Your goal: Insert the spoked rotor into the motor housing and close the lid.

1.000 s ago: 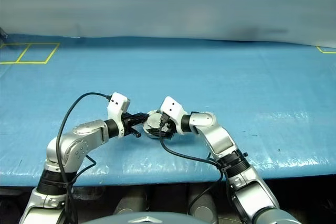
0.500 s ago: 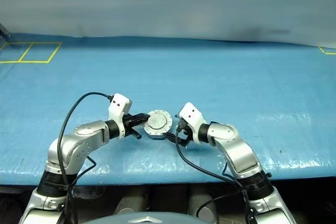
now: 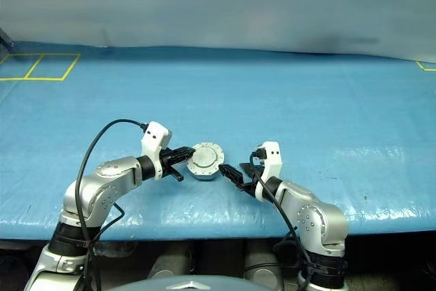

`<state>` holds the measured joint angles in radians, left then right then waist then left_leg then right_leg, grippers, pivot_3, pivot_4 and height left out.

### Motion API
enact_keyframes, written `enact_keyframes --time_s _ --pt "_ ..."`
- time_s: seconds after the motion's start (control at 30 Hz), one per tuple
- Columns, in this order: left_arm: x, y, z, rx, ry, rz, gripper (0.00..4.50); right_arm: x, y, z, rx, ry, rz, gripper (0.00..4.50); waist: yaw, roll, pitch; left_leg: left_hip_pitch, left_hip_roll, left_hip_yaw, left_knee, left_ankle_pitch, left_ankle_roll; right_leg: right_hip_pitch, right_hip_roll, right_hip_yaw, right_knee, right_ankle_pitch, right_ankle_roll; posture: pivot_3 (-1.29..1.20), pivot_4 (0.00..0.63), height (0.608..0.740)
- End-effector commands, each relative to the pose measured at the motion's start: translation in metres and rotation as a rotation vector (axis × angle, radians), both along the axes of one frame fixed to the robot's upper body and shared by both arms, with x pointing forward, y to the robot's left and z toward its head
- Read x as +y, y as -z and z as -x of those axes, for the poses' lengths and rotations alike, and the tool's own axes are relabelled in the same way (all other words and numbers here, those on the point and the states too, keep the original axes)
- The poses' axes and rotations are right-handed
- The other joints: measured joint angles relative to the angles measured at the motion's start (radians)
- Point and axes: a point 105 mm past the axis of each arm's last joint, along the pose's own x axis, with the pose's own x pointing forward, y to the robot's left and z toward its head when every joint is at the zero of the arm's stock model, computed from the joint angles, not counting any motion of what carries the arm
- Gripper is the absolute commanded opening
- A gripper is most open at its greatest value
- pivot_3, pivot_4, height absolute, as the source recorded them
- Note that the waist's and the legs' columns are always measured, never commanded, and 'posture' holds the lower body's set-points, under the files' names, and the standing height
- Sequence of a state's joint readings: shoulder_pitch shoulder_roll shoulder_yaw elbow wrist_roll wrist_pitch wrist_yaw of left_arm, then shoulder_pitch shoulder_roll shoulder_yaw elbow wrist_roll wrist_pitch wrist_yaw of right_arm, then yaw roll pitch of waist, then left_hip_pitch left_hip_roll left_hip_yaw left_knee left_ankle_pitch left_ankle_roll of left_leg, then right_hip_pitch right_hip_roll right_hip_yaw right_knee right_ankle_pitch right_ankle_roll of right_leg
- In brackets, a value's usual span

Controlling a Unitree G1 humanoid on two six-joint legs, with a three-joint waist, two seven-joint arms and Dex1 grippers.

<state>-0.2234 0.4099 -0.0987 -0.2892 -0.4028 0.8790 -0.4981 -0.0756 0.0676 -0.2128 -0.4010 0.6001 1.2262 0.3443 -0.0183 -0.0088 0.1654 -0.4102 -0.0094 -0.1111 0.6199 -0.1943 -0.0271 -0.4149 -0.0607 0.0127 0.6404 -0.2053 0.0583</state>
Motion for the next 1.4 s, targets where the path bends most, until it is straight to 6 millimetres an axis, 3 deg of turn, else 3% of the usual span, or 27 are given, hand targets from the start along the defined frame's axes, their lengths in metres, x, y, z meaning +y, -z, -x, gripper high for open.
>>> enact_keyframes --time_s 0.03,0.63,0.93,1.4 --pt "-0.005 0.021 0.01 0.081 0.026 -0.023 0.0 0.005 -0.01 -0.009 0.053 0.059 -0.125 4.48 0.005 0.001 0.0 0.0 0.0 0.0 0.0 0.0 0.0 0.0 0.0 0.0 0.0 0.0 0.0 0.0 0.15 0.74" --pt "-0.005 0.022 0.011 0.08 0.028 -0.023 0.0 0.047 -0.02 -0.002 0.256 -0.011 -0.515 4.48 0.0 0.007 -0.003 -0.001 0.0 0.0 0.0 0.0 0.001 0.001 0.0 -0.001 -0.003 0.0 0.0 0.0 0.15 0.74" --pt "-0.006 0.022 0.011 0.077 0.039 -0.027 0.0 0.063 -0.008 0.002 0.35 -0.054 -0.564 4.48 -0.003 0.007 -0.003 -0.001 0.0 0.0 -0.001 0.0 0.001 0.001 0.0 -0.001 -0.004 0.0 0.0 0.0 0.15 0.74" --pt "-0.005 0.023 0.013 0.077 0.04 -0.035 0.0 0.065 0.009 0.011 0.446 -0.051 -0.643 4.48 -0.009 0.008 -0.005 -0.001 0.0 0.0 -0.001 -0.001 0.002 0.002 0.001 -0.001 -0.007 0.001 0.001 0.0 0.15 0.74"
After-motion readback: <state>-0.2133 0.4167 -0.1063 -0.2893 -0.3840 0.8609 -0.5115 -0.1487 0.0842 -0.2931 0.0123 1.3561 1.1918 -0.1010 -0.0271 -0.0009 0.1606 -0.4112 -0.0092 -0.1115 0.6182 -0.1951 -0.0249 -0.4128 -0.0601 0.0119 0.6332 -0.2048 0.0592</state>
